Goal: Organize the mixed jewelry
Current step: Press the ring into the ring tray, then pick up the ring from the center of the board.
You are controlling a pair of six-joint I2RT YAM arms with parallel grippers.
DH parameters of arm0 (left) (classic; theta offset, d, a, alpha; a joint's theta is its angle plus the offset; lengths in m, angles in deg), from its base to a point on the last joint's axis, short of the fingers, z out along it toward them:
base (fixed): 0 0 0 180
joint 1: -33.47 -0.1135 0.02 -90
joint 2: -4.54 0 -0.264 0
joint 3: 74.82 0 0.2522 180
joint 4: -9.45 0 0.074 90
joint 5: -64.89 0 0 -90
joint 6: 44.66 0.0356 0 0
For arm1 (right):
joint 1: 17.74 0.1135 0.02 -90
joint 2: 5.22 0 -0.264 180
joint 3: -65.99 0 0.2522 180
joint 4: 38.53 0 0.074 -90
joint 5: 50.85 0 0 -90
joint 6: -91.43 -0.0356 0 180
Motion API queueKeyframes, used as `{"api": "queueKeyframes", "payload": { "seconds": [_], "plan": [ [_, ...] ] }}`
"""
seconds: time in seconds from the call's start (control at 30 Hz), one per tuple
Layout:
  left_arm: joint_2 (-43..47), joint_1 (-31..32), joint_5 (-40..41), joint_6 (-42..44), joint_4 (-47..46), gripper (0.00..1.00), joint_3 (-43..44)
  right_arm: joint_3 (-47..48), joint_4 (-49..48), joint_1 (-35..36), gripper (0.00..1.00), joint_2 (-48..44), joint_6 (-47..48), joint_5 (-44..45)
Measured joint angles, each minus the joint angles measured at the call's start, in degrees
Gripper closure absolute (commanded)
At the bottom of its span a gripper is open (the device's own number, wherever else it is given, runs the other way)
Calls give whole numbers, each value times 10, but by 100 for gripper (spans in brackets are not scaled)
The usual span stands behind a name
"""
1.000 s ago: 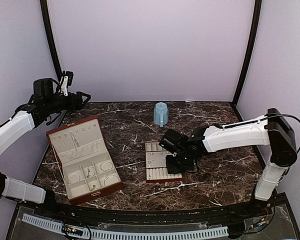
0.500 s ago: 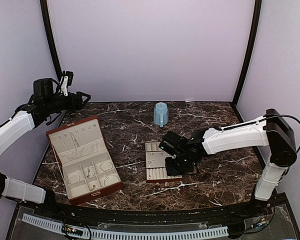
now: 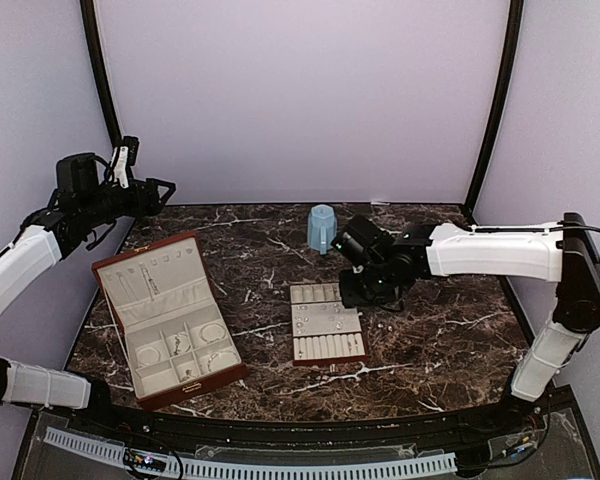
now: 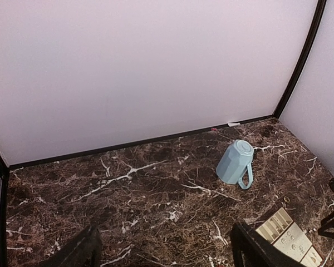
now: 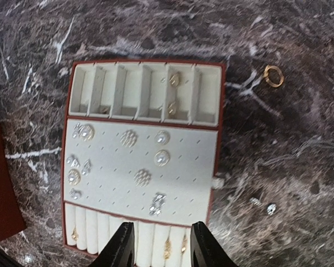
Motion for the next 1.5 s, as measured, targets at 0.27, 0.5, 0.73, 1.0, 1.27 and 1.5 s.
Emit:
{"api": "queueKeyframes", "payload": {
  "seconds": [0.27, 0.5, 0.73, 1.0, 1.27, 1.5],
  "plan": [
    [0, 0, 9, 0, 0, 17, 0, 12, -8, -126, 69, 10, 83, 9],
    [0, 0, 15, 1, 0, 17, 0, 90, -29, -173, 76, 109, 138, 12],
    [0, 0, 21, 8, 0, 17, 0, 127, -33, -182, 86, 178, 151, 12],
    [0, 0, 25, 13, 0, 17, 0, 139, -32, -183, 91, 219, 129, 11],
    [0, 0, 27, 15, 0, 17, 0, 139, -30, -183, 91, 222, 112, 27],
    [0, 0, 27, 15, 0, 17, 0, 139, -28, -183, 91, 222, 109, 33]
  ]
}}
